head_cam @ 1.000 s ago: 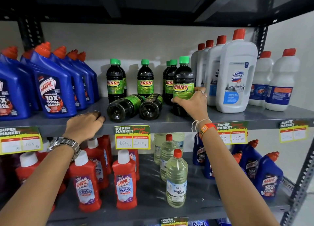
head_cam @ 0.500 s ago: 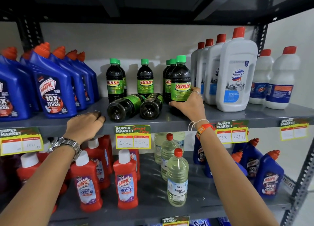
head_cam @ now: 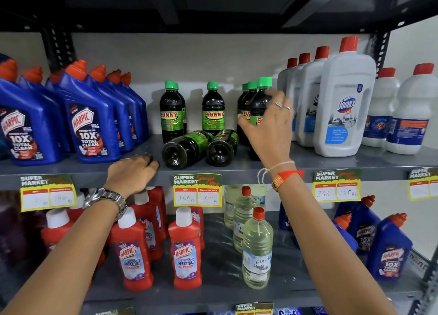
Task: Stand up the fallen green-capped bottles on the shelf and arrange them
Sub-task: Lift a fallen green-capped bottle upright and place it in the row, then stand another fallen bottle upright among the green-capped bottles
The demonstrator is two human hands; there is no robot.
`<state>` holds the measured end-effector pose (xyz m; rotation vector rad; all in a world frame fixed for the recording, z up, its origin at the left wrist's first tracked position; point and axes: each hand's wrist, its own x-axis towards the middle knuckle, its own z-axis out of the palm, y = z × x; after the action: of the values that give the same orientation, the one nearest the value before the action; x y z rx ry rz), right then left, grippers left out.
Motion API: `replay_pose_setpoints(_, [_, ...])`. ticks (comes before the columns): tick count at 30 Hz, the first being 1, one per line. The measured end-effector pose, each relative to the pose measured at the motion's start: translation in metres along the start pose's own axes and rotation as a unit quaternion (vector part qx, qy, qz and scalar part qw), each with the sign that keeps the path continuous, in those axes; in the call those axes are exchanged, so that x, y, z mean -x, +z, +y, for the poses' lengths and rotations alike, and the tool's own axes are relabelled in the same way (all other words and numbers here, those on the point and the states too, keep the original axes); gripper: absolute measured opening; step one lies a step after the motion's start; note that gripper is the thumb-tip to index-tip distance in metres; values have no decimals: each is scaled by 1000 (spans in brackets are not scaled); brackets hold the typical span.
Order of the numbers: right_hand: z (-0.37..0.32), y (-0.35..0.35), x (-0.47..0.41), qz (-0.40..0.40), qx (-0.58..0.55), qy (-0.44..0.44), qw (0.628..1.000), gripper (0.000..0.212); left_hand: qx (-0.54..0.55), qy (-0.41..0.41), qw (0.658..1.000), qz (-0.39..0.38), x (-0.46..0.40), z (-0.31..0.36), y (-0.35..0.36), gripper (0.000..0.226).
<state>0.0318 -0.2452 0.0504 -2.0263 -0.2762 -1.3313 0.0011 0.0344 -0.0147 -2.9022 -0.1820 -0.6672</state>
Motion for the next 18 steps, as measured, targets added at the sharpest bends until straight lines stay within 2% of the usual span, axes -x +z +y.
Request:
replay_pose_setpoints(2, [-22,5,-6,-77,14,-55,995,60,52,-30,998,-10,-2,-1,-2,46])
replay_pose_setpoints(4, [-39,17,-12,-184,73,-68,978,56,62,-24,997,-28,-3,-3,-4,50])
replay_pose_setpoints(7, [-52,35,-21,-361,181,-22,914,49,40,4,998,-37,-1,-6,-4,52])
replay_pose_setpoints(9, [-57,43,-26,-445,209,4,871,47,54,-11,998,-28,0,-5,-3,53])
replay_pose_setpoints(13, [-62,46,-33,-529,203,30,823,43,71,-30,997,12,2,0,-2,52])
replay_pose_setpoints(16, [-61,48,-34,-546,164,58,819,30,72,-22,997,32,2,-1,0,51])
replay_pose_setpoints(18, [-59,52,-34,-556,133,97,814,34,69,-15,997,43,2,-1,1,49])
